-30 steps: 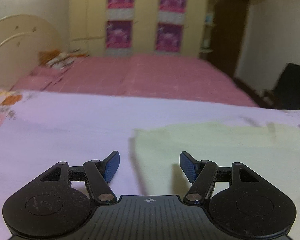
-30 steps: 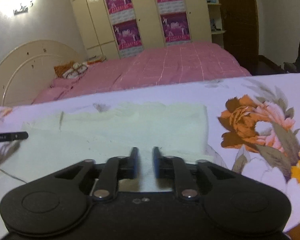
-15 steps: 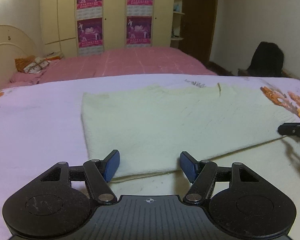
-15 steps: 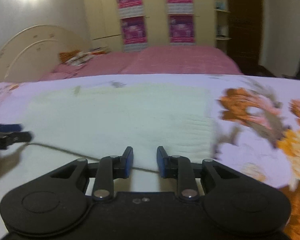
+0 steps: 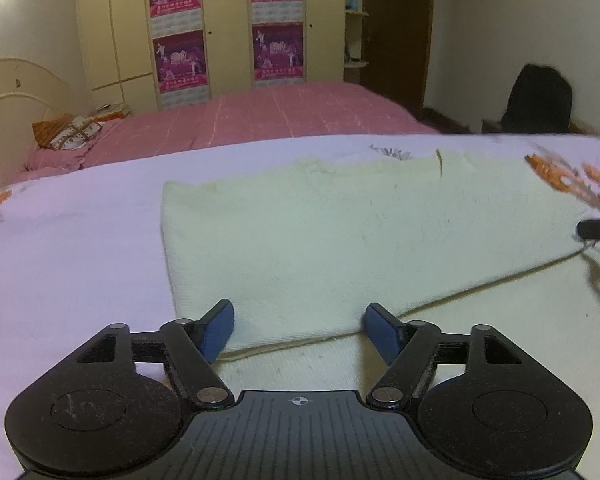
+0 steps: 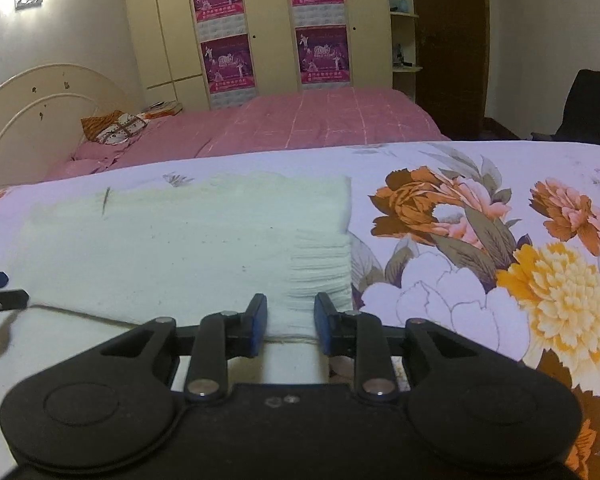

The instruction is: Fold small clothes

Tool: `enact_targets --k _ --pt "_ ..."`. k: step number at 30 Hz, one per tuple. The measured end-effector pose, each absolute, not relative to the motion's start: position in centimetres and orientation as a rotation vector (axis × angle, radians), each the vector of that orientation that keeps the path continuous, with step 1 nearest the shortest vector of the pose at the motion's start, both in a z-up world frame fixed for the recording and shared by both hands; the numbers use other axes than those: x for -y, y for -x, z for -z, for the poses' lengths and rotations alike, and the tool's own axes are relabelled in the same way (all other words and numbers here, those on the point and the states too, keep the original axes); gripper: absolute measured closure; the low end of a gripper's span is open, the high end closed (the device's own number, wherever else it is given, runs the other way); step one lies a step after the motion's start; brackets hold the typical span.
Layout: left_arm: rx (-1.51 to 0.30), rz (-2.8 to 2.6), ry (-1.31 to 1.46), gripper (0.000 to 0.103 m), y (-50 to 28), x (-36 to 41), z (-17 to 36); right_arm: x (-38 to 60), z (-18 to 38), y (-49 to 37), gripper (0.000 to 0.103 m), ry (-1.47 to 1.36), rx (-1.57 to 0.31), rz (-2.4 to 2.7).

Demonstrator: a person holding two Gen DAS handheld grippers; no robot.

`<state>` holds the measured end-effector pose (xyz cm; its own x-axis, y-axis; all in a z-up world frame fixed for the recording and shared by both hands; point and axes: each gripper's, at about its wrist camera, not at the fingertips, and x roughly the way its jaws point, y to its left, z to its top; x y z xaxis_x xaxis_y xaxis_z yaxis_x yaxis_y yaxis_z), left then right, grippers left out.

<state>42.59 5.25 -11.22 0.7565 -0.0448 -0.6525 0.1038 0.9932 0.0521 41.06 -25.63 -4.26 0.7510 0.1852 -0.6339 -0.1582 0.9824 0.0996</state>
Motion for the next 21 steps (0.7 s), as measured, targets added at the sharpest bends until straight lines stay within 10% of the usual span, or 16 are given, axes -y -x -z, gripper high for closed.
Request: enact_targets --k 3,21 --pt "-0.71 0.036 -0.152 0.013 -41.7 -4.3 10.7 26.2 3.7 -40.3 0.074 -0.078 -0.698 -0.191" --pt "-0.759 0.029 -0.109 0.013 -30.8 -5.1 9.6 29.8 1.9 -30.9 0.066 -0.171 -0.737 -0.175"
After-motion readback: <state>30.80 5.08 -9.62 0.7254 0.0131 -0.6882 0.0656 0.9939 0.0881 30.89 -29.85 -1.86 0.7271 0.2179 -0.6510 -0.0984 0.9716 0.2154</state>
